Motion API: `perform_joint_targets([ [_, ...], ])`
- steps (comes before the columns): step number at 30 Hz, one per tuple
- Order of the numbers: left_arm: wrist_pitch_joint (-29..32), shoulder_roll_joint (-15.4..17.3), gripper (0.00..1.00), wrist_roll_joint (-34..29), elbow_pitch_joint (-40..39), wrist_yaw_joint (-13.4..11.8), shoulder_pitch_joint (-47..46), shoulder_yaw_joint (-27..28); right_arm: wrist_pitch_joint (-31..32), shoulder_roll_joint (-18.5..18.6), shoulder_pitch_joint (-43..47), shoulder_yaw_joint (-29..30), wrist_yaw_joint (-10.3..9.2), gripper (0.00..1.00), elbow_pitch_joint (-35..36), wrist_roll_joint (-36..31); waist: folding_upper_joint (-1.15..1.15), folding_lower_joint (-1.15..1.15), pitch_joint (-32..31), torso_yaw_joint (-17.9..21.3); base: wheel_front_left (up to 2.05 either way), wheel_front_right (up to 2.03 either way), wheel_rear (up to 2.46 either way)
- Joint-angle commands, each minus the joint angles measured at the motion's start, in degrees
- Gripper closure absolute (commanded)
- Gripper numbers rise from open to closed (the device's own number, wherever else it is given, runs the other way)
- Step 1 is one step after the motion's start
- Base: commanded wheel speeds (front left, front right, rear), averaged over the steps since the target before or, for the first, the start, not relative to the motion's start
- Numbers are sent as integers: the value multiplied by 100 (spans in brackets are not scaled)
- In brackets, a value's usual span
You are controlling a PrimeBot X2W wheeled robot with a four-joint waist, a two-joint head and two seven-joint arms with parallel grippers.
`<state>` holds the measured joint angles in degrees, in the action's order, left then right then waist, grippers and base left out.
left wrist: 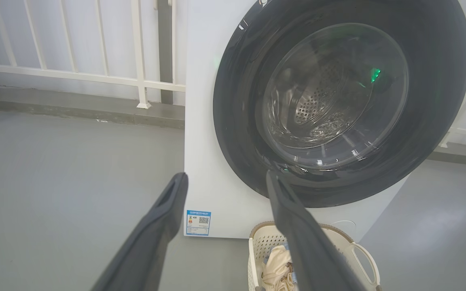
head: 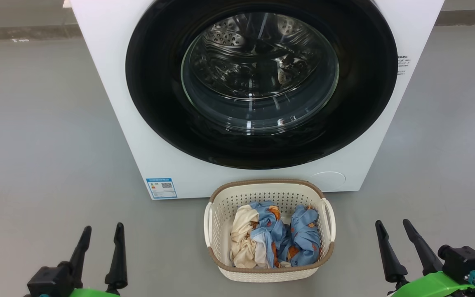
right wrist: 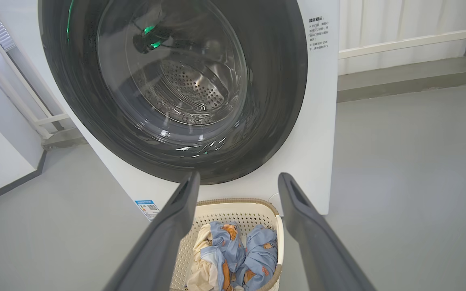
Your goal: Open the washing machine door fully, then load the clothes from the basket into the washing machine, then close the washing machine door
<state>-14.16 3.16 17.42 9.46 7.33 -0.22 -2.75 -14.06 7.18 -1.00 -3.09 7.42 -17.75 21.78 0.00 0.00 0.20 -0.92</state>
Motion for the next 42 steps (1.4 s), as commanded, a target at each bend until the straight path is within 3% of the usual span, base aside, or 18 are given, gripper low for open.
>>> perform_joint_targets([
  [1, -84, 121, 0, -155, -176, 15, -135, 184, -94, 67, -33, -173, 7, 0, 156, -171, 0, 0, -2, 11, 0, 0, 0],
  [19, -84, 123, 0, 26, 48, 15, -148, 325, -94, -14, 2, -22, 7, 0, 134, -133, 0, 0, -21, 163, 0, 0, 0],
  [28, -84, 110, 0, -237, 121, 15, -172, 379, -94, -20, 18, 14, 7, 0, 150, -146, 0, 0, -26, 155, 5, 5, -11],
  [42, -84, 82, 0, -390, 112, 15, -190, 425, -94, -29, -10, 9, 7, 0, 167, -141, 0, 0, 41, 155, 82, 82, -163],
])
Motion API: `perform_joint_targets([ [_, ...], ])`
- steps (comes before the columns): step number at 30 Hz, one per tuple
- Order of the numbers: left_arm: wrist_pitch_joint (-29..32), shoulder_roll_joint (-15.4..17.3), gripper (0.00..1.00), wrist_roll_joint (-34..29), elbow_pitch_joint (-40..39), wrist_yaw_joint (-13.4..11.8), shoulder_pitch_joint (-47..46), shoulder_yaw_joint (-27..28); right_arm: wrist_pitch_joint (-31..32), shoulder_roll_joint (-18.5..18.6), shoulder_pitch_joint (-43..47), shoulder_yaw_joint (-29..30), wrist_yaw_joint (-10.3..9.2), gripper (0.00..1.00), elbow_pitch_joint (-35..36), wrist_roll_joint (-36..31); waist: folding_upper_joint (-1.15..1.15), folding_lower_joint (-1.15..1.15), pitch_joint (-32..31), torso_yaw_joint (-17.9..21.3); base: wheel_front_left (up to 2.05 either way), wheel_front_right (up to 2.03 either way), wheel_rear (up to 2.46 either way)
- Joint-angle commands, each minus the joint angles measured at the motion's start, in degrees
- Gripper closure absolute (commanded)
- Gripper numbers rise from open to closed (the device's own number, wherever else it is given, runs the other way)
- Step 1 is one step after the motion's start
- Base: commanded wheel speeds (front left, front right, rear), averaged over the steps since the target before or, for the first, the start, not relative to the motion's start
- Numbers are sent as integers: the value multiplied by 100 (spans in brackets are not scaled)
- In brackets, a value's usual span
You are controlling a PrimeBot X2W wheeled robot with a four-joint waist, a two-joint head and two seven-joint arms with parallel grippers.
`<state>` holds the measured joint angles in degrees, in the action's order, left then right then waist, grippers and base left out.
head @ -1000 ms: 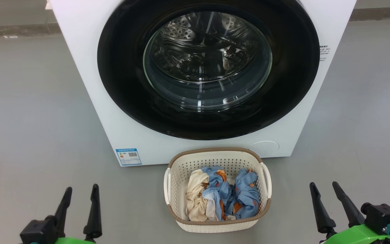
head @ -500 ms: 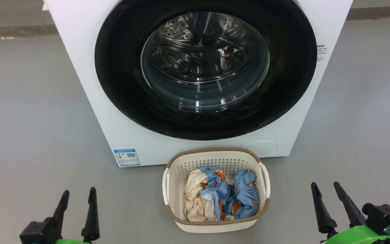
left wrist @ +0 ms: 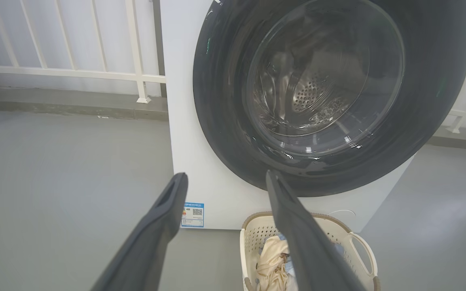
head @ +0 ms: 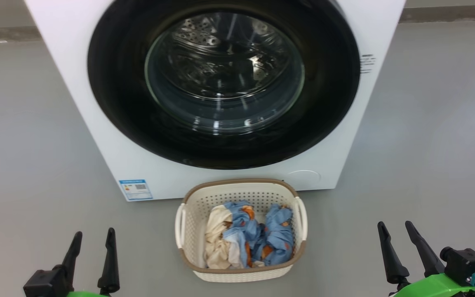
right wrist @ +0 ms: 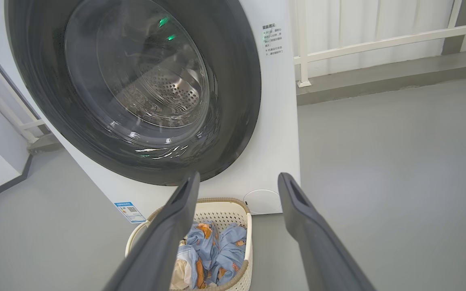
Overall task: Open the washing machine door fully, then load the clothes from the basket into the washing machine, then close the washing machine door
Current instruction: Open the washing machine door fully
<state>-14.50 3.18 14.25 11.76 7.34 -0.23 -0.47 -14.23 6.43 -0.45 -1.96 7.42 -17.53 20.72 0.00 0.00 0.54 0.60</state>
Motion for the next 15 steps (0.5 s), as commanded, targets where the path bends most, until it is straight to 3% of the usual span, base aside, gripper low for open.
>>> perform_joint_targets([
  [1, -50, 81, 0, -77, -123, 14, -191, 198, -77, 44, -71, -113, 7, 0, 146, -33, 0, 0, 15, 7, 123, 123, -246],
  [15, -50, 92, 0, -85, -187, 14, -218, 190, -77, 50, -112, -128, 7, 0, 151, -27, 0, 0, 79, 29, 123, 123, -246],
])
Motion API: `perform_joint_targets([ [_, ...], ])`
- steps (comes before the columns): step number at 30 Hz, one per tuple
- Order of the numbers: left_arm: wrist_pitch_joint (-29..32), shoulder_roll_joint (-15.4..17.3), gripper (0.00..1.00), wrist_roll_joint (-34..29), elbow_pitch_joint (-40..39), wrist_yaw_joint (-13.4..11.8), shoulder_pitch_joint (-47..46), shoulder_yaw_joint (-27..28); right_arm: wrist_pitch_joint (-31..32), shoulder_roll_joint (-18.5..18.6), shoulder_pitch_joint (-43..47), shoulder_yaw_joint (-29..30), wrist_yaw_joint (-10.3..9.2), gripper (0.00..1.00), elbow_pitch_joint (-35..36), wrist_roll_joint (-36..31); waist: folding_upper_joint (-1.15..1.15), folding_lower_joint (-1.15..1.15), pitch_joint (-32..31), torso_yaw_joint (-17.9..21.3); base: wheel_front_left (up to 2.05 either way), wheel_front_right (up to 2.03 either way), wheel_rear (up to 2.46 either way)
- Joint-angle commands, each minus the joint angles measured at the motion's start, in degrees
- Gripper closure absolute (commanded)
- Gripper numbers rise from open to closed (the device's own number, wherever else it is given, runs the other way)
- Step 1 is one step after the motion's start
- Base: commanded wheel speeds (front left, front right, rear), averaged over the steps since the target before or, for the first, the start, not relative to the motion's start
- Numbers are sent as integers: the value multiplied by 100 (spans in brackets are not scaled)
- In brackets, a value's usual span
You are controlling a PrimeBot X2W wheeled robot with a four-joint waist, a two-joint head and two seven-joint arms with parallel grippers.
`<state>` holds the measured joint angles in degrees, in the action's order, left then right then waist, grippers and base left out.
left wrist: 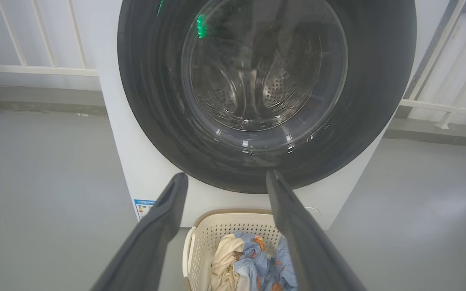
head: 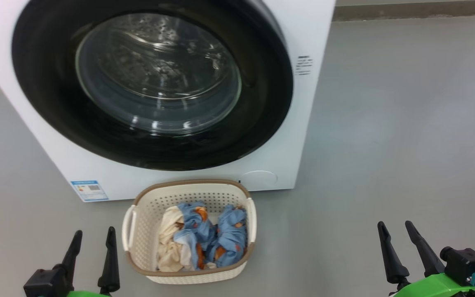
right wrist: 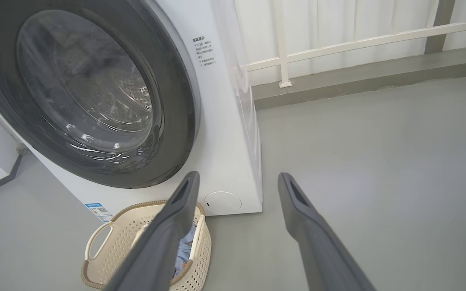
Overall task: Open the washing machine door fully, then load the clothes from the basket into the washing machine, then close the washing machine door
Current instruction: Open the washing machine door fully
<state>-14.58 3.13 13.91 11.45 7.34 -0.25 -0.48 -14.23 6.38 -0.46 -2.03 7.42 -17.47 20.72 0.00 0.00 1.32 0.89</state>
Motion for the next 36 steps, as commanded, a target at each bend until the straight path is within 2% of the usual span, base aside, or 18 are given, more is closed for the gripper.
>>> perform_joint_targets([
  [1, -41, 99, 0, -52, -163, 14, -219, 192, -77, 56, -114, -118, 7, 0, 148, -29, 0, 0, 7, 1, 123, 123, -246],
  [13, -41, 80, 0, 148, -253, 14, -238, 194, -77, 45, -135, -84, 7, 0, 178, -57, 0, 0, 63, -15, 84, 84, -168],
  [28, -41, 53, 0, 169, -216, 14, -277, 128, -77, 20, -214, -75, 7, 1, 242, -60, 0, 0, 101, -108, 6, 6, -12],
  [29, -41, 49, 0, 171, -217, 14, -270, 125, -77, 13, -219, -78, 7, 21, 250, -39, 0, 0, 100, -118, 0, 0, 0],
  [30, -41, 45, 0, 174, -219, 14, -259, 120, -77, 6, -230, -82, 7, 53, 263, -10, 0, 0, 99, -128, 0, 0, 0],
  [31, -41, 39, 0, 177, -221, 14, -245, 114, -77, -4, -247, -83, 7, 62, 284, 35, 0, 0, 99, -139, 0, 0, 0],
  [33, -41, 27, 0, 186, -217, 14, -223, 98, -77, -25, -293, -94, 7, 94, 336, 138, 0, 0, 105, -162, 0, 0, 0],
  [34, -41, 22, 0, 186, -214, 14, -218, 83, -77, -40, -320, -96, 7, 100, 370, 212, 0, 0, 109, -177, 0, 0, 0],
  [36, -41, 11, 0, 197, -202, 14, -219, 54, -77, -75, -379, -96, 7, 100, 410, 403, 0, 0, 124, -206, 0, 0, 0],
])
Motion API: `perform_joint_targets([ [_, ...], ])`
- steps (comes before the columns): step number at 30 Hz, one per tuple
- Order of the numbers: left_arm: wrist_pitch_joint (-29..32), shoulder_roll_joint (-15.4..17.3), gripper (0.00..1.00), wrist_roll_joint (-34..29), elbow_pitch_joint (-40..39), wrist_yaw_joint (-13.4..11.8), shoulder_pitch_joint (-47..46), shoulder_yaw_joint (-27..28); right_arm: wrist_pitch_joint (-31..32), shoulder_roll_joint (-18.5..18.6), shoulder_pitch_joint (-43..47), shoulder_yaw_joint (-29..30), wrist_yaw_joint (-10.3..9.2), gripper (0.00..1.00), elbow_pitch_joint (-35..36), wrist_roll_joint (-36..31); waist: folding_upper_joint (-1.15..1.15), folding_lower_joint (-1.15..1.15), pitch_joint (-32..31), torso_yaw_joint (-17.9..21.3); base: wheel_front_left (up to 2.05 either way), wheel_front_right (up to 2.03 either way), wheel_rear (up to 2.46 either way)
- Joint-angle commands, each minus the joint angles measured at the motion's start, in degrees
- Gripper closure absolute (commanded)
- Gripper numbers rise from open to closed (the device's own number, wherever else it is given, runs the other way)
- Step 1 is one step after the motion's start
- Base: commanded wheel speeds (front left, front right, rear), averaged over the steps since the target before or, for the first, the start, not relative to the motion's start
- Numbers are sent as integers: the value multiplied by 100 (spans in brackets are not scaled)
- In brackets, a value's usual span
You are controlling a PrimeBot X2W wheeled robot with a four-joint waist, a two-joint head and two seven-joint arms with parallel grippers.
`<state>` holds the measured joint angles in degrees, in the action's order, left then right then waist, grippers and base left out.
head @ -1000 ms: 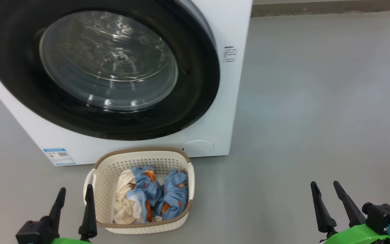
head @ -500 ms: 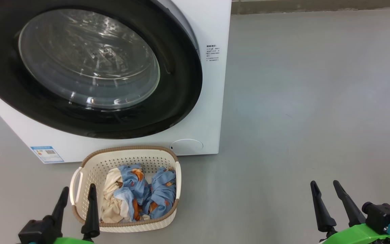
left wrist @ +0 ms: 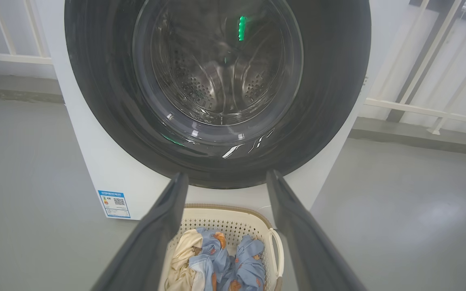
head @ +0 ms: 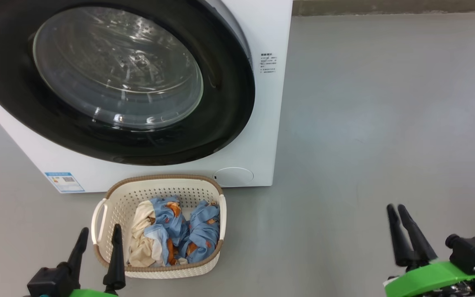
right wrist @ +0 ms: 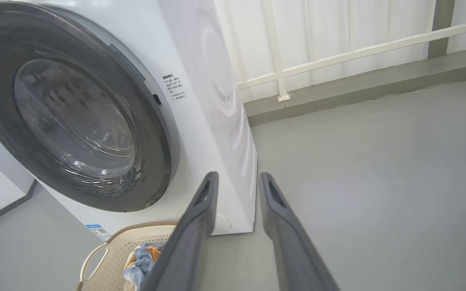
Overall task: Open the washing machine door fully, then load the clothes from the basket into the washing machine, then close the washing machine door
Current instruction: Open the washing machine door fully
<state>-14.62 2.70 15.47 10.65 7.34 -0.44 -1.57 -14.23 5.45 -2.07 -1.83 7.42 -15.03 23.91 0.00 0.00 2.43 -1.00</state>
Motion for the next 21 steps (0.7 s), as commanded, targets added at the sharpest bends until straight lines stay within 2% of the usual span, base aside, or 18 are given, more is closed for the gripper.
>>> perform_joint_targets([
  [1, -38, 54, 0, 41, -122, 14, -200, 163, -77, 17, -217, -116, 7, 100, 166, 83, 0, 0, 13, -17, 0, 0, 0],
  [12, -38, 24, 0, 119, -122, 14, -329, 22, -77, -56, -1045, -325, 7, 100, 381, 1513, 0, 0, 259, -187, 0, 0, 0],
  [21, -38, 20, 0, 250, -222, 14, -605, -110, -77, 238, -2027, -720, 7, 100, 437, 3087, 0, 0, 720, -394, 0, 0, 0],
])
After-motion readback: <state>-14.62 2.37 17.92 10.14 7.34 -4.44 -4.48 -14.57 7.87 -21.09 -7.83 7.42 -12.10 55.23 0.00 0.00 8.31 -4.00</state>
